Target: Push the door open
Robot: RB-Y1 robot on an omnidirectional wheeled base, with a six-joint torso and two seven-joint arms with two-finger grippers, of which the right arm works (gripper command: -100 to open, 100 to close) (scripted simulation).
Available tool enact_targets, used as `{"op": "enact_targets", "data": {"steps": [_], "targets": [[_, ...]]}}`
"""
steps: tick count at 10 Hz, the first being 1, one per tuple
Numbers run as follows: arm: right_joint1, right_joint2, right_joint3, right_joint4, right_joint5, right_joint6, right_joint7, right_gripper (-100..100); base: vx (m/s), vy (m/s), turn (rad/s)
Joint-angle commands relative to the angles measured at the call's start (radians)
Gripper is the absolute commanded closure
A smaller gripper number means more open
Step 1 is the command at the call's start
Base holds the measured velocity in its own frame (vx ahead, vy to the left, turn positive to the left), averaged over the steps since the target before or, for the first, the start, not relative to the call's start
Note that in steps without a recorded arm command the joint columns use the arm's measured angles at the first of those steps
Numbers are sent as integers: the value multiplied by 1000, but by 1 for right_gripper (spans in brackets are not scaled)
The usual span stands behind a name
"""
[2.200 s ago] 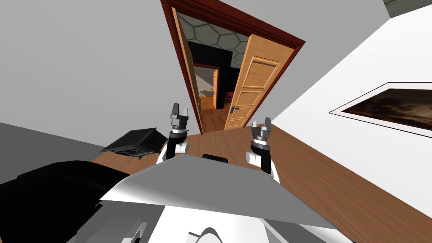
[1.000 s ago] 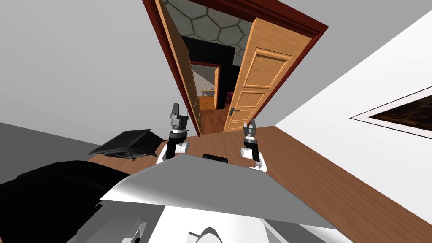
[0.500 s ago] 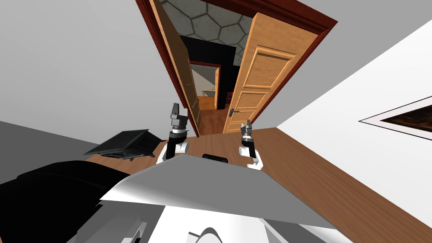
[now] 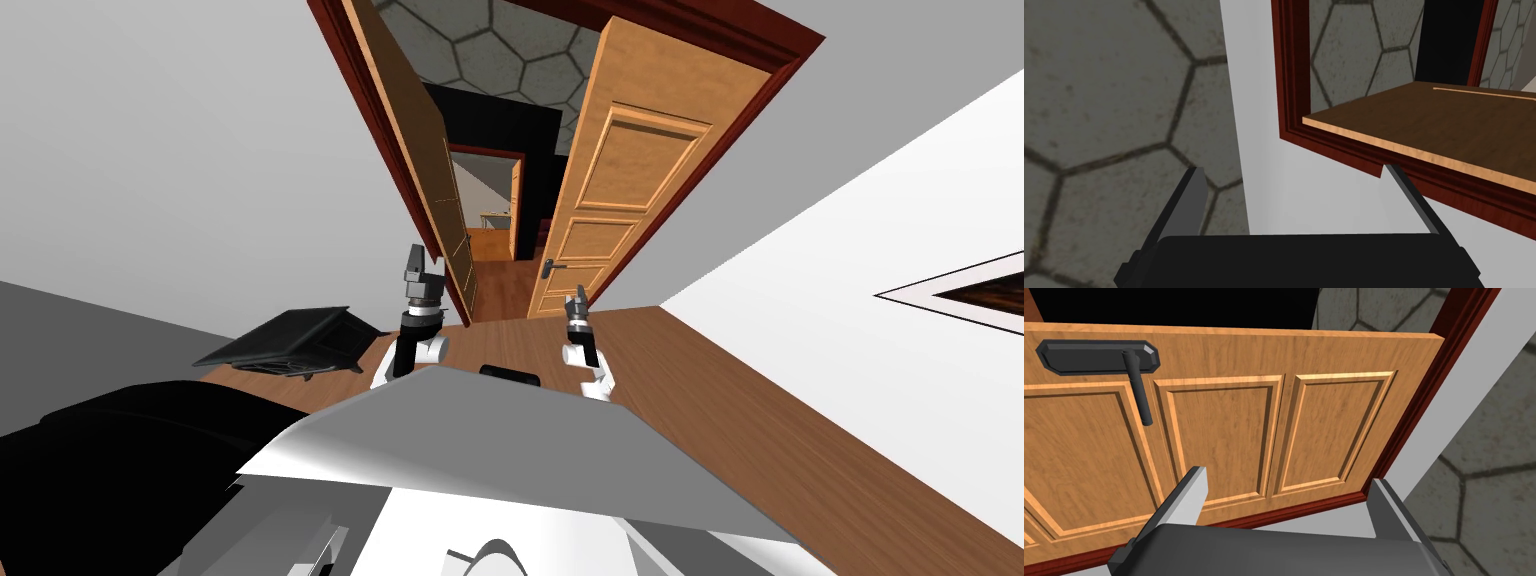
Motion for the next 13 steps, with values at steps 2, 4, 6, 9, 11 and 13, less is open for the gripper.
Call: {"op": "enact_targets", "data": {"steps": [2,4,6,9,11,13], "targets": [[-31,-2,8,53,-3,10,4,-100,95,-102,38],[-56,-2,14,98,-6,14,7,-100,93,-84,40],[-80,-2,20,143,-8,18,10,-100,90,-89,41],[-116,-1,29,209,-12,23,14,-100,79,-95,39],[-140,-1,35,252,-14,27,17,-100,85,-79,39],[-162,1,40,293,-16,30,20,-100,91,-84,35]]}}
